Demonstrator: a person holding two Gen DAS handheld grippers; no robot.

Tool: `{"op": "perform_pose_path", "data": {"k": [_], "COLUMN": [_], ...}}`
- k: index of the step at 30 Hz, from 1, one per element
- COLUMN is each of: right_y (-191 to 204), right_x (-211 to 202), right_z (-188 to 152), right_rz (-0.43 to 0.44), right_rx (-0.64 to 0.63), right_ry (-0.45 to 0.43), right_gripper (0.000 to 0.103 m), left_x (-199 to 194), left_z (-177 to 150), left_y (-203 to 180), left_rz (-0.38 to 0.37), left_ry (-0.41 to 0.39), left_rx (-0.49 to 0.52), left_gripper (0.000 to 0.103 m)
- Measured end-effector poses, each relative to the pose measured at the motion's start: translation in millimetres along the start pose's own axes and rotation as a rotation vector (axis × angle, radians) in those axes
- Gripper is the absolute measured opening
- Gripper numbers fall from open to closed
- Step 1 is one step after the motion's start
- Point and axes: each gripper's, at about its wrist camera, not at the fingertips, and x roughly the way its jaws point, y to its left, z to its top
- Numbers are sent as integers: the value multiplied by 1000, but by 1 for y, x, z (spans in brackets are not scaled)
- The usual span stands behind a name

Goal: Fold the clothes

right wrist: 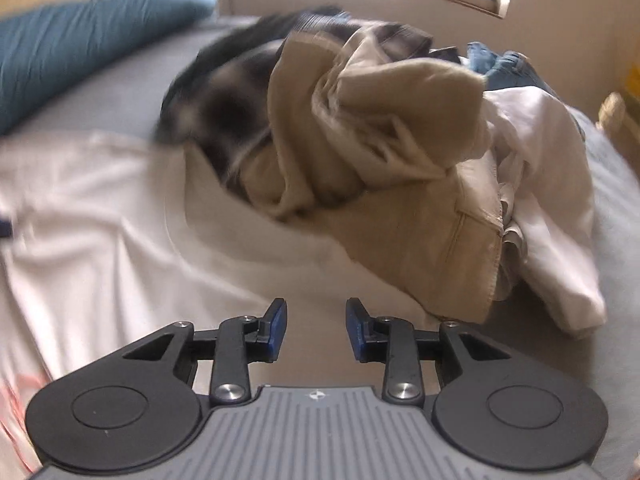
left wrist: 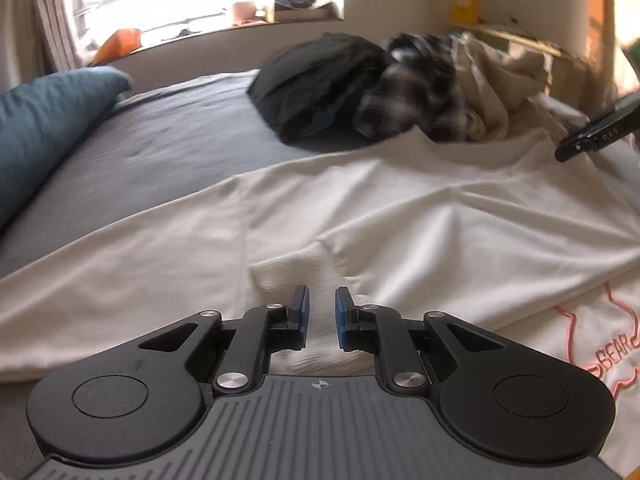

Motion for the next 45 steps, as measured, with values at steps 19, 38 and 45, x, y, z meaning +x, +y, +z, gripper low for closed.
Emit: {"op": "perform_pose_path", "data": {"k": [19,38,45], "right_y": [33,-16,-35], "right_x": [31,-50,-53], "right_z": [-2,-69,-123], "right_rz": [-5,73,-63], "right_rx": [-338,119,189], "right_ry": [68,-91,-24], "right_gripper": [2,26,21], "left_x": [13,13,11], "left_z": [-7,-9,-8], "left_y": [-5,-7,-6], "left_rz": [32,34,44], "left_ry": [63,56,66], "left_rx": [41,66,69], "left_gripper": [14,14,16]}}
